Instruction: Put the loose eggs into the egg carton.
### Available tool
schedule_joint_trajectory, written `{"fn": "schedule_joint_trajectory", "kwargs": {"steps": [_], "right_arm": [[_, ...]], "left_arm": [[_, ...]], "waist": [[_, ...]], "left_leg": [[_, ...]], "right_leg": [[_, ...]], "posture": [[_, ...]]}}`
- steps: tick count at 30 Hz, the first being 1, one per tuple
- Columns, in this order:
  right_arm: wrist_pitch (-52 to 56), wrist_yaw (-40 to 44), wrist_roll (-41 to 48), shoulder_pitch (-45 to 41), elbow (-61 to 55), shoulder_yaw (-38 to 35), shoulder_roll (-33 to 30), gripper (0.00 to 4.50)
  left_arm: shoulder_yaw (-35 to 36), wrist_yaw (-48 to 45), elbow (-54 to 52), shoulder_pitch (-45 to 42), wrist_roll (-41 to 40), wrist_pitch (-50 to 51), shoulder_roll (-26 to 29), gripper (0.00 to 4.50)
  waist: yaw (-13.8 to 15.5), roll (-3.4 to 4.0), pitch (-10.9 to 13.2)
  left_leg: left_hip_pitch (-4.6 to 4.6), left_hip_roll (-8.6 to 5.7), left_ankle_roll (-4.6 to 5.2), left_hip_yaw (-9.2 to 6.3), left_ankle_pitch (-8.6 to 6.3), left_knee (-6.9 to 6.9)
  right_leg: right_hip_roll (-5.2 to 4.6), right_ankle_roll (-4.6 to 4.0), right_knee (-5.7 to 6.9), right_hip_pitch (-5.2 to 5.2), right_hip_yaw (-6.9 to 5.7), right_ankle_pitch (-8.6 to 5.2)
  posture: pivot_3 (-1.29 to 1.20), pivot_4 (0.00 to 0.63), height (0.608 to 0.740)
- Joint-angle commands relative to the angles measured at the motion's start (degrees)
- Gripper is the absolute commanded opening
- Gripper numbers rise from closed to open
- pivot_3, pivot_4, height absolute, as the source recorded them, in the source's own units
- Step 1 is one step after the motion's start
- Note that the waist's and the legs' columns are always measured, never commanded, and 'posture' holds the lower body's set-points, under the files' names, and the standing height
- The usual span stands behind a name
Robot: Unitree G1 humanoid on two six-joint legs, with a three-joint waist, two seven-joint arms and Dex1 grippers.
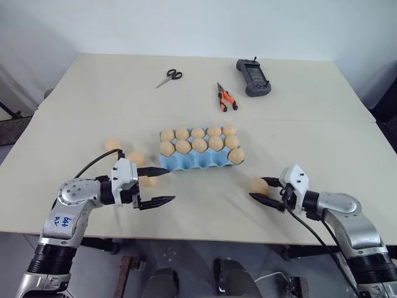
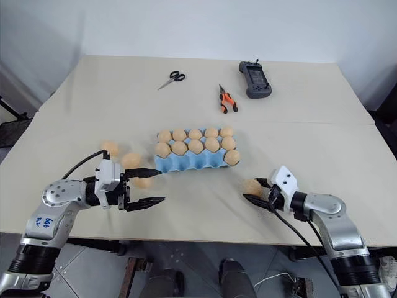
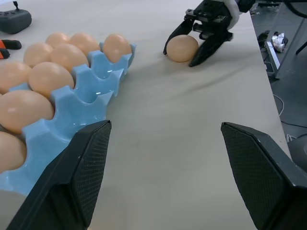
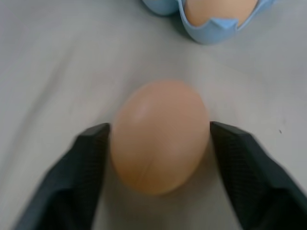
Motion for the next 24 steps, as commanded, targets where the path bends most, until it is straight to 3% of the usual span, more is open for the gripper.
{"fn": "schedule_joint_trajectory", "kwargs": {"steps": [1,2,10,19,24], "right_arm": [[-2.47,0.15,0.66,-0.88,-0.43,-0.94,0.99,1.89],[-2.09,-0.08,0.86,-1.71,-1.4,-0.62,1.45,1.74],[8.01,-5.11,2.46,-11.54,-8.98,2.93,6.5,1.74],[10.48,-9.89,-4.15,-22.58,0.28,8.77,10.88,1.74],[9.09,-9.81,-4.44,-23.96,1.94,8.87,12.79,3.31]], "left_arm": [[2.48,1.67,-2.32,0.49,-0.35,-0.39,0.47,3.9],[3.31,2.53,-2.22,0.95,-0.38,-0.38,0.49,3.9],[8.5,6.33,-2.28,5.66,-0.48,-0.06,1.08,3.9],[9.38,8.5,-4.0,7.55,-0.65,0.62,0.75,3.9],[9.24,9.11,-4.66,7.63,-0.86,0.96,0.58,3.9]], "waist": [[-0.03,0.0,0.0],[-0.05,0.0,0.0],[-1.23,0.01,0.01],[-1.09,0.02,0.01],[-1.21,0.02,0.0]], "left_leg": [[0.0,0.0,0.0,0.0,0.0,0.0],[0.0,0.0,0.0,0.01,0.0,0.0],[0.06,0.06,-0.01,0.01,0.0,0.0],[-0.18,0.01,-0.05,-0.13,-0.05,-0.1],[-1.0,-0.03,-0.03,-0.04,-0.1,-0.06]], "right_leg": [[0.0,0.0,-0.01,0.0,0.0,0.0],[0.0,0.0,-0.01,0.0,0.0,0.0],[-0.01,0.0,0.11,-0.01,-0.02,0.0],[-0.24,-0.01,-0.11,-0.18,-0.27,0.0],[-0.31,0.04,0.26,-1.06,-0.44,0.03]], "posture": [[0.0,0.15,0.74],[0.0,0.15,0.74],[0.0,0.15,0.74],[0.0,0.15,0.74],[0.0,0.15,0.74]]}}
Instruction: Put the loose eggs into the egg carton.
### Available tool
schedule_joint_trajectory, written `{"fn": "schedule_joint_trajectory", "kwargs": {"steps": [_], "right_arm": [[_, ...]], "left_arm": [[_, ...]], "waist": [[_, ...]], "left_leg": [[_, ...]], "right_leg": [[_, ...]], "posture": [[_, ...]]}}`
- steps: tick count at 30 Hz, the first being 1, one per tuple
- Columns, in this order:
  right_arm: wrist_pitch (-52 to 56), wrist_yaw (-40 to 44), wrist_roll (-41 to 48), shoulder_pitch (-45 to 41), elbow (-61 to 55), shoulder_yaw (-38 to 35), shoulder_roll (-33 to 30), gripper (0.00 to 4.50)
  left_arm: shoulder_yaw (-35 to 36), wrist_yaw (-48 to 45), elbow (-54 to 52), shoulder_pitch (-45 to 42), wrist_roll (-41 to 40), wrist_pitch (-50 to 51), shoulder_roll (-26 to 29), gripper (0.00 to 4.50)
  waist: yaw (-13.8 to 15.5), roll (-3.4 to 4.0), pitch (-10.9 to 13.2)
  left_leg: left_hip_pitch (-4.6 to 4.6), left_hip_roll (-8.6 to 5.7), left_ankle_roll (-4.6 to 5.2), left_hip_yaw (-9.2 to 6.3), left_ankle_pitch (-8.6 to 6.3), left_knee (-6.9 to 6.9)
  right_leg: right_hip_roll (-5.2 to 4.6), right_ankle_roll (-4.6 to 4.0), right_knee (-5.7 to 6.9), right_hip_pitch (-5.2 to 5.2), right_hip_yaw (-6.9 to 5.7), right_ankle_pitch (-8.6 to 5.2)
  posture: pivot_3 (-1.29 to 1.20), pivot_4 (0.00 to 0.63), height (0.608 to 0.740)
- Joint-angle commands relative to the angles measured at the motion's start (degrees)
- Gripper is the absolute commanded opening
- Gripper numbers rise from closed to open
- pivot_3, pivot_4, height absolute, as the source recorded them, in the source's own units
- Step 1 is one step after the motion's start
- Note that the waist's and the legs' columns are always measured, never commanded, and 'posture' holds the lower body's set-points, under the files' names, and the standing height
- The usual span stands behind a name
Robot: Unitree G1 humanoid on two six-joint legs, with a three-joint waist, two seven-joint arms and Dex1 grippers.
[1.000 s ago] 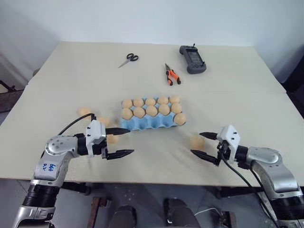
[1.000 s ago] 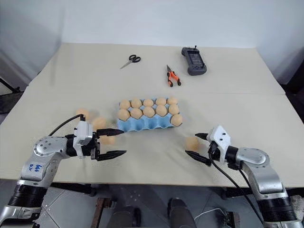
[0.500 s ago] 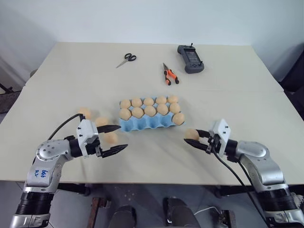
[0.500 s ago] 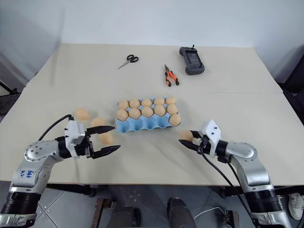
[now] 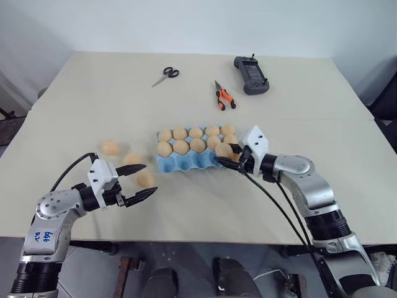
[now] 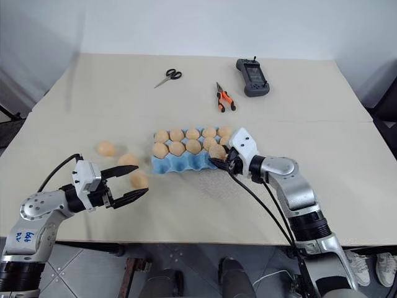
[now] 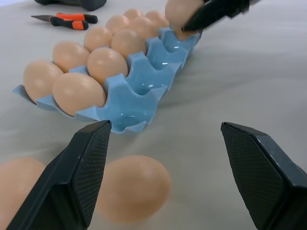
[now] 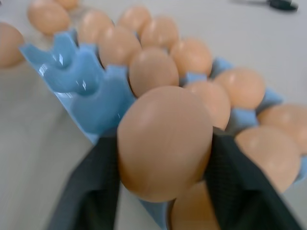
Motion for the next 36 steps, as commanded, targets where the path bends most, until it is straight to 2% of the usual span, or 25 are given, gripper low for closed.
{"fn": "schedule_joint_trajectory", "kwargs": {"steps": [1,3,4,8,16,17,19,23,29,36], "right_arm": [[-0.35,-0.31,0.34,-1.45,-1.37,-0.73,0.91,3.63],[0.18,-0.32,0.41,-1.27,-2.51,-0.96,0.9,4.35],[0.36,-0.13,0.68,-0.91,-3.48,-1.22,0.69,4.47],[0.26,2.1,2.84,2.23,-8.94,-3.47,-2.11,4.47],[-10.83,13.32,10.63,14.1,-12.81,-12.77,-8.66,4.47],[-11.89,14.87,11.03,15.65,-12.37,-13.62,-9.82,4.5],[-12.66,17.34,12.43,17.73,-11.72,-14.73,-11.4,4.5],[-14.65,18.76,13.27,19.21,-10.49,-16.1,-11.9,4.5],[-16.84,20.53,12.47,20.69,-8.0,-15.56,-12.36,4.5],[-16.59,21.07,12.38,20.93,-8.19,-14.93,-12.83,4.5]], "left_arm": [[1.0,0.42,-2.33,0.26,-0.88,0.22,0.2,3.9],[1.21,0.53,-2.46,0.45,-1.0,0.39,0.22,3.9],[1.36,0.67,-2.59,0.6,-1.08,0.55,0.22,3.9],[3.16,2.34,-3.15,1.42,-1.47,1.39,0.37,3.9],[11.14,7.37,-4.49,7.3,-1.77,2.18,0.25,3.9],[12.47,7.9,-5.17,9.19,-1.84,2.21,0.01,4.25],[14.5,8.87,-6.42,12.39,-2.23,2.33,-0.54,4.48],[16.9,9.56,-8.03,17.0,-3.16,2.5,-1.6,4.48],[15.37,10.61,-10.25,19.21,-2.95,2.4,-3.02,4.48],[7.71,12.98,-10.69,13.35,-0.11,3.73,-3.86,4.48]], "waist": [[-0.07,0.0,0.0],[-0.17,0.0,0.0],[-0.2,0.0,0.0],[-0.12,0.0,0.0],[0.18,0.0,0.0],[0.1,0.0,0.0],[-0.12,0.0,0.0],[-0.15,0.0,0.0],[0.22,0.0,0.0],[1.28,0.0,0.0]], "left_leg": [[-0.06,0.02,-0.01,0.01,0.01,0.02],[-0.06,0.03,-0.01,0.04,0.0,0.02],[-0.06,0.03,0.0,0.05,0.0,0.02],[-0.07,0.03,0.05,0.09,-0.03,0.02],[0.06,0.03,0.1,0.02,-0.06,0.02],[0.08,0.03,0.11,0.04,-0.06,0.02],[0.11,0.04,0.13,0.07,-0.07,0.01],[0.21,0.03,0.13,0.1,-0.06,0.01],[0.26,-0.09,0.2,0.1,0.09,0.05],[0.24,-0.12,0.2,0.08,0.09,0.09]], "right_leg": [[0.01,0.01,0.04,-0.1,-0.05,0.0],[0.02,0.01,0.04,-0.11,-0.08,0.0],[0.02,0.01,0.03,-0.1,-0.08,0.0],[0.01,0.01,0.0,-0.08,-0.11,0.0],[-0.06,0.01,-0.24,0.2,-0.3,0.0],[-0.06,0.01,-0.34,0.21,-0.32,0.0],[-0.1,0.01,-0.4,0.24,-0.33,0.0],[-0.18,0.0,-0.35,0.28,-0.37,0.0],[-0.47,-0.08,-0.35,0.36,-0.66,0.04],[-0.59,-0.12,-0.35,0.37,-0.95,0.07]], "posture": [[0.0,0.15,0.74],[0.0,0.15,0.74],[0.0,0.15,0.74],[0.0,0.15,0.74],[0.0,0.15,0.74],[0.0,0.15,0.74],[0.0,0.15,0.74],[0.0,0.15,0.74],[0.0,0.15,0.74],[0.0,0.15,0.74]]}}
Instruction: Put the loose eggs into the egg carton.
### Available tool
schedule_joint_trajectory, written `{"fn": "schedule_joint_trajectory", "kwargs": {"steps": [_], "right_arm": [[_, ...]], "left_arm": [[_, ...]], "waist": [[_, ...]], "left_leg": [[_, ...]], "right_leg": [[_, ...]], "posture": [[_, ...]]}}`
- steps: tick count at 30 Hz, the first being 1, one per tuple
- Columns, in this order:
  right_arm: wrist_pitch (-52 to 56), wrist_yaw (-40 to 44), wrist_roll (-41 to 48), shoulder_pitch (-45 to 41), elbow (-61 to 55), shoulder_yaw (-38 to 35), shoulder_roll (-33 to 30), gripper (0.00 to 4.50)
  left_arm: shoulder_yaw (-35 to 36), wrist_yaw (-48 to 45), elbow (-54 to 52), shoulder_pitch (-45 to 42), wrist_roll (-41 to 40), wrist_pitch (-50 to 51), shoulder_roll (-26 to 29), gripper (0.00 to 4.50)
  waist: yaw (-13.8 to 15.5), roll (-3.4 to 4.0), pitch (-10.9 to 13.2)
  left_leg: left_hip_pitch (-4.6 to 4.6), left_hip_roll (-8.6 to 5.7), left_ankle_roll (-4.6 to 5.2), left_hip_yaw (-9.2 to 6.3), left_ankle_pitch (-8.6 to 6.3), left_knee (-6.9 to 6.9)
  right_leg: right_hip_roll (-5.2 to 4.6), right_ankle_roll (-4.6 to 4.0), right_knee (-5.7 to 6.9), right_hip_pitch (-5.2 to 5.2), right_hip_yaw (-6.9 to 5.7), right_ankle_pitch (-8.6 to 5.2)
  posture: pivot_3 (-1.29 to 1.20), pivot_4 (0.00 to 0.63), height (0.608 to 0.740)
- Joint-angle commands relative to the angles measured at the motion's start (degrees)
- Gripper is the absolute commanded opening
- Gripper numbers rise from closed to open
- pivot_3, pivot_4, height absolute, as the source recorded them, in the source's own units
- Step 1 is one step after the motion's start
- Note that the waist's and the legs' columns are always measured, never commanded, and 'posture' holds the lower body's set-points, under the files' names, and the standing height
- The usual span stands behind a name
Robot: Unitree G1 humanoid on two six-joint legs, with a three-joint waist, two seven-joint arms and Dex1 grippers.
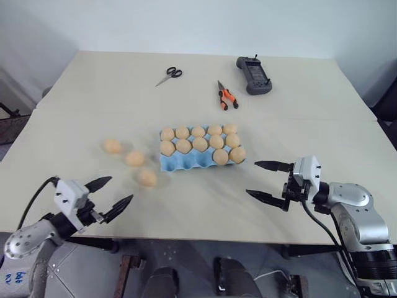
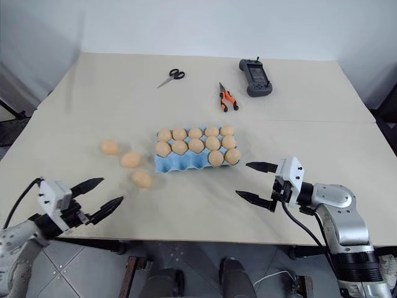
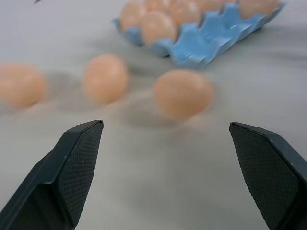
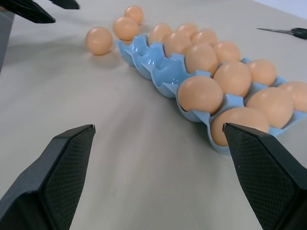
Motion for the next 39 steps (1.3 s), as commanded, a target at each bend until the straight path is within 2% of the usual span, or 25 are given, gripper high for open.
{"fn": "schedule_joint_trajectory", "kwargs": {"steps": [1,10,15,18,22,24,28,32,35,39], "right_arm": [[-0.58,0.39,0.59,0.32,-1.52,-0.59,-1.09,4.5],[2.4,-1.58,1.41,1.14,-5.8,0.85,-0.53,4.5],[3.94,-2.88,1.91,1.41,-7.63,0.92,-0.12,4.5],[4.41,-3.38,2.06,1.75,-8.24,0.75,-0.13,4.5],[4.91,-4.11,2.27,2.09,-8.92,0.61,-0.24,4.5],[5.28,-4.39,2.32,2.28,-9.44,0.53,-0.32,4.5],[6.06,-4.76,2.54,2.63,-10.14,0.53,-0.63,4.5],[6.6,-5.54,2.43,2.66,-10.52,0.3,-0.6,4.5],[6.63,-6.2,2.14,2.55,-10.65,0.33,-0.56,4.5],[6.22,-7.71,1.49,2.64,-10.92,0.03,-0.37,4.5]], "left_arm": [[-3.5,2.38,-0.61,-3.8,2.46,0.14,-0.78,4.48],[-13.34,4.61,9.96,-14.35,9.48,-3.37,-5.92,4.48],[-14.64,6.23,14.06,-16.55,11.88,-4.2,-7.15,4.48],[-15.05,5.65,14.02,-16.12,12.0,-4.62,-7.06,3.87],[-13.69,5.28,12.94,-15.44,11.26,-5.11,-6.49,2.65],[-12.44,4.0,11.46,-15.38,9.17,-5.02,-6.07,2.33],[-11.87,0.09,7.25,-17.28,4.39,-3.01,-5.09,2.33],[-16.03,-2.79,7.02,-24.5,3.68,0.91,-4.99,2.33],[-21.16,-5.14,12.29,-30.79,7.08,0.39,-6.0,2.33],[-26.35,-4.64,24.3,-40.2,12.41,-4.82,-11.24,2.33]], "waist": [[0.11,0.0,0.0],[0.13,0.0,0.0],[0.13,0.0,0.0],[0.16,0.0,0.0],[0.16,0.0,0.0],[0.15,0.0,0.0],[0.17,0.0,0.0],[0.75,0.0,0.0],[1.03,0.0,0.0],[1.5,0.0,0.0]], "left_leg": [[-0.01,0.0,0.0,-0.01,0.0,0.0],[-0.03,-0.04,0.01,0.04,-0.01,0.05],[0.0,-0.04,0.01,0.03,-0.01,0.12],[0.02,-0.04,0.01,0.03,-0.01,0.15],[0.01,-0.04,0.01,0.03,0.0,0.17],[0.0,-0.04,0.01,0.02,0.0,0.16],[0.0,-0.04,0.01,0.02,0.0,0.16],[-0.03,-0.06,0.0,-0.04,0.02,0.22],[-0.02,-0.17,0.05,0.01,0.06,0.25],[-0.05,-0.3,0.13,0.11,0.1,0.31]], "right_leg": [[0.0,0.0,0.0,0.0,-0.03,0.0],[0.03,0.07,0.09,-0.03,-0.08,0.04],[0.05,0.07,0.22,-0.03,-0.08,0.04],[0.04,0.07,0.27,-0.03,-0.07,0.04],[0.03,0.07,0.27,-0.03,-0.06,0.04],[0.03,0.07,0.28,-0.03,-0.07,0.04],[0.02,0.07,0.27,-0.03,-0.07,0.04],[0.01,0.07,0.27,0.0,-0.12,0.04],[0.0,0.11,0.28,0.03,-0.08,0.06],[0.07,0.26,0.25,0.0,-0.21,0.14]], "posture": [[0.0,0.15,0.74],[0.0,0.15,0.74],[0.0,0.15,0.74],[0.0,0.15,0.74],[0.0,0.15,0.74],[0.0,0.15,0.74],[0.0,0.15,0.74],[0.0,0.15,0.74],[0.0,0.15,0.74],[0.0,0.15,0.74]]}}
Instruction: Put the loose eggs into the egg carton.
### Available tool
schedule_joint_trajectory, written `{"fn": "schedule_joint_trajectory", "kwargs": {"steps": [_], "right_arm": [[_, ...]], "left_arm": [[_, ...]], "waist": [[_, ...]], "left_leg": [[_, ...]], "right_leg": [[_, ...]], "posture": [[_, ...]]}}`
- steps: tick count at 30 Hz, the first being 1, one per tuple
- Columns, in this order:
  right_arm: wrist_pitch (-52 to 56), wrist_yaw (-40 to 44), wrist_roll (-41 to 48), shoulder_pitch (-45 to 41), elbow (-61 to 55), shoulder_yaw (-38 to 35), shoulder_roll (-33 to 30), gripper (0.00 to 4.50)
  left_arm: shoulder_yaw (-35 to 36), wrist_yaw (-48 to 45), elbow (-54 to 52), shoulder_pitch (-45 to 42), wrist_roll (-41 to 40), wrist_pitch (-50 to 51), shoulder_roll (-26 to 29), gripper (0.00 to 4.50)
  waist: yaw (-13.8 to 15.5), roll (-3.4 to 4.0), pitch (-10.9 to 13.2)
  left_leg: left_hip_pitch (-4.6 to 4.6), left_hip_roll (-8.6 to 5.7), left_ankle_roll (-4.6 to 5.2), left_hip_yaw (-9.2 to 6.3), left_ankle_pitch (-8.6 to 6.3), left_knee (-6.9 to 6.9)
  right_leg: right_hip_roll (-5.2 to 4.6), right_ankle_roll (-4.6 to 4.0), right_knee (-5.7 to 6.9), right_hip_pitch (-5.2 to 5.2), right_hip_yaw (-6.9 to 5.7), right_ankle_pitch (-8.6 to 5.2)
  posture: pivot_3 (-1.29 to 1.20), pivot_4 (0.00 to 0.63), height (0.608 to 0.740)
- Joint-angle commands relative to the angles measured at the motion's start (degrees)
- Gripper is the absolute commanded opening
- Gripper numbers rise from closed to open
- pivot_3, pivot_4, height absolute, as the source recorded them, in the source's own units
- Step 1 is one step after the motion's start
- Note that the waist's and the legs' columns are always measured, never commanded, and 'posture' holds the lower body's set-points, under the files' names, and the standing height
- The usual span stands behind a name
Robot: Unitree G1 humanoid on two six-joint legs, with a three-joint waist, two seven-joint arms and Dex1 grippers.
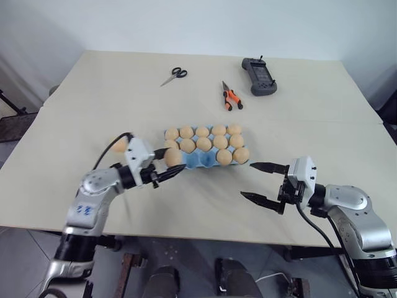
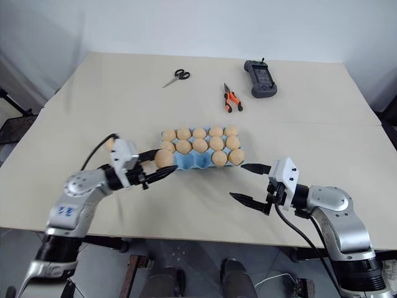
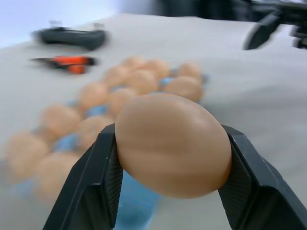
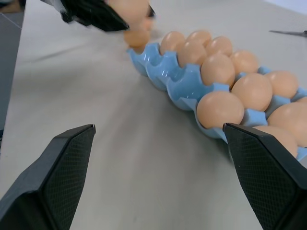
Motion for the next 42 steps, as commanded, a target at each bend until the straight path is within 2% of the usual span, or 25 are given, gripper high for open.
{"fn": "schedule_joint_trajectory", "kwargs": {"steps": [1,4,9,15,17,21,24,27,30,34,38,42], "right_arm": [[-0.54,-1.41,0.11,0.12,-1.87,-0.9,-0.05,4.5],[-0.41,-2.89,0.23,0.85,-3.24,-1.48,0.04,4.5],[0.19,-5.03,0.94,2.47,-5.82,-2.12,0.17,4.5],[0.82,-6.73,1.56,4.1,-8.16,-1.97,0.35,4.5],[0.87,-6.97,1.65,4.14,-8.29,-1.84,0.37,4.5],[0.69,-6.82,1.81,4.06,-8.18,-1.48,0.43,4.5],[0.14,-6.27,1.9,3.91,-7.54,-1.31,0.45,4.5],[-0.65,-4.74,2.2,3.56,-6.73,-0.95,0.33,4.5],[-1.37,-3.65,2.34,3.13,-6.23,-0.99,0.52,4.5],[-4.27,-1.84,2.08,1.94,-4.61,-1.2,1.0,4.5],[-8.41,0.18,1.24,0.06,-1.35,-1.0,1.83,4.5],[-10.01,1.36,0.57,-0.69,0.88,-0.55,1.59,4.5]], "left_arm": [[-3.26,-0.39,7.22,-4.94,3.61,-4.68,-3.06,2.33],[-4.35,-0.36,13.13,-9.15,5.06,-6.73,-5.95,2.33],[-4.6,-1.86,17.88,-11.48,5.47,-8.95,-7.91,2.33],[-4.67,-1.96,20.82,-12.78,5.95,-10.82,-10.77,4.2],[-4.57,-1.24,21.13,-13.05,6.59,-11.65,-11.19,4.48],[-3.81,-1.64,17.38,-11.2,7.04,-11.82,-8.93,4.48],[-1.16,-3.32,10.95,-7.15,4.83,-10.57,-4.55,4.48],[5.55,-5.29,3.29,0.34,-0.01,-10.8,1.5,4.48],[10.77,-6.29,-2.39,5.69,-5.16,-8.48,5.11,4.48],[16.83,-4.7,-6.53,12.56,-6.57,-6.52,9.38,4.48],[27.25,0.48,-8.28,22.53,-9.6,-6.21,9.0,4.48],[29.86,2.9,-7.67,29.49,-8.4,-6.58,8.34,4.48]], "waist": [[-0.05,0.0,0.0],[0.07,0.0,0.0],[0.06,0.0,0.0],[0.18,0.0,0.0],[0.15,0.0,0.0],[-0.03,0.0,0.0],[-0.28,0.0,0.0],[-1.04,0.0,0.0],[-1.26,0.0,0.0],[-1.31,0.0,0.0],[-1.74,0.0,0.0],[-1.3,0.0,0.0]], "left_leg": [[0.02,-0.03,0.01,0.06,0.0,0.0],[-0.02,-0.11,0.08,0.11,0.03,0.04],[-0.04,-0.13,0.13,0.13,0.03,0.06],[-0.12,-0.19,0.22,0.11,0.04,0.24],[-0.12,-0.22,0.27,0.11,0.03,0.32],[-0.13,-0.28,0.36,0.13,0.07,0.4],[-0.12,-0.22,0.37,0.13,0.08,0.4],[-0.1,-0.1,0.34,0.12,0.08,0.32],[-0.1,-0.06,0.29,-0.06,0.1,0.21],[-0.11,-0.21,0.33,-0.14,0.12,0.12],[-0.06,-0.36,0.44,-0.06,0.19,-0.16],[-0.06,-0.36,0.47,-0.03,0.15,-0.29]], "right_leg": [[0.01,0.03,0.01,-0.01,-0.01,0.02],[0.03,0.11,0.01,-0.03,-0.03,0.06],[-0.05,0.21,-0.01,-0.04,0.04,0.11],[-0.07,0.3,0.01,-0.03,0.03,0.16],[-0.08,0.35,0.01,-0.01,0.05,0.19],[-0.1,0.45,0.01,0.02,0.13,0.25],[-0.2,0.43,0.04,0.02,0.19,0.26],[-0.21,0.36,0.05,0.0,0.23,0.3],[-0.34,0.31,0.02,0.0,0.3,0.3],[-0.6,0.31,-0.08,0.05,0.19,0.3],[-0.85,0.32,-0.36,0.08,0.07,0.31],[-0.98,0.33,-0.41,0.03,-0.14,0.31]], "posture": [[0.0,0.15,0.74],[0.0,0.15,0.74],[0.0,0.15,0.74],[0.0,0.15,0.74],[0.0,0.15,0.74],[0.0,0.15,0.74],[0.0,0.15,0.74],[0.0,0.15,0.74],[0.0,0.15,0.74],[0.0,0.15,0.74],[0.0,0.15,0.74],[0.0,0.15,0.74]]}}
